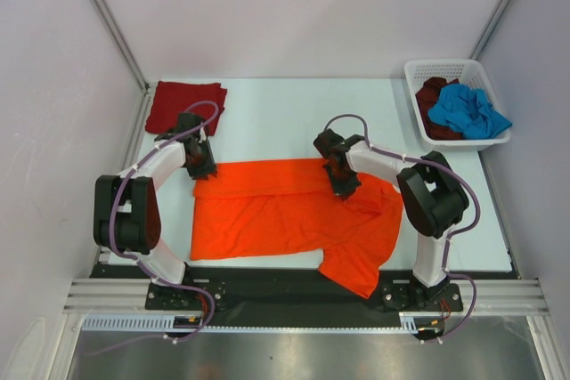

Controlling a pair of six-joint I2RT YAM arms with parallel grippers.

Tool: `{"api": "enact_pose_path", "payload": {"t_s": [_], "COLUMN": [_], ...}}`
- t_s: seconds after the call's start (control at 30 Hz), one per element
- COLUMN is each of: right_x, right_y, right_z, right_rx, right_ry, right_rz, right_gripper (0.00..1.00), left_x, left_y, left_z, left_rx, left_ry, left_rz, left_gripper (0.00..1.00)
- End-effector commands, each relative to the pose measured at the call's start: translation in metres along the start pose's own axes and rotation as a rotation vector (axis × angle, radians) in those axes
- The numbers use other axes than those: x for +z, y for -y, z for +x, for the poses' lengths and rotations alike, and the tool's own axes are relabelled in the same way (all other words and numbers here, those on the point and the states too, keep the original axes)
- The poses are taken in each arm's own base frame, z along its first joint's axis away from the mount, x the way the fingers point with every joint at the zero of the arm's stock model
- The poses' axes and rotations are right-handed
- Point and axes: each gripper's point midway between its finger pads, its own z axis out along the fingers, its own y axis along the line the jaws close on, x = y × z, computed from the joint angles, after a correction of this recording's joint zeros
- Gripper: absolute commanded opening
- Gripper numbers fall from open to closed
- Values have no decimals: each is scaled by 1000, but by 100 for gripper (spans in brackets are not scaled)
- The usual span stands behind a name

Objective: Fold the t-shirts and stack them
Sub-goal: Fold the tshirt

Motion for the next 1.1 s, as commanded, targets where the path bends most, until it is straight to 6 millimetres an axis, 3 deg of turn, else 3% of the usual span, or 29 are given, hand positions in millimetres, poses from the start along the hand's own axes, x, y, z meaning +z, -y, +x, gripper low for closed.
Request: {"api": "enact_pose_path", "payload": {"t_s": [0.0,0.13,0.17,0.23,0.43,0.57,0.67,0.7,0.83,0.97,1.07], "right_x": [-24,-26,-27,-24,-17,-12,-17,-21,-37,-65,-69], "right_y": [-1,9,3,16,23,35,46,50,67,47,38], "right_z": [-20,-31,-34,-39,-56,-70,-80,-82,-78,-66,-54], "right_rx": [42,117,117,164,252,271,262,256,152,109,109], "right_ry": [58,42,29,18,-11,-8,13,20,53,102,107], "right_rz": [-62,-157,-220,-249,-436,-406,-336,-314,-111,-80,-78], "right_gripper": [0,0,0,0,8,19,41,44,47,46,43], "left_x": [-8,-8,-8,-8,-6,-6,-7,-7,-7,-5,-2], "left_y": [3,2,2,3,2,0,0,0,1,4,4], "left_z": [-5,-4,-4,-4,-1,1,1,1,0,-1,-2], "left_rx": [31,28,30,32,33,34,36,34,34,25,22], "left_ry": [33,31,30,32,24,23,23,24,28,24,19], "left_rz": [14,12,13,13,12,11,9,9,14,24,22], "left_gripper": [35,35,35,35,35,35,35,35,35,35,35]}}
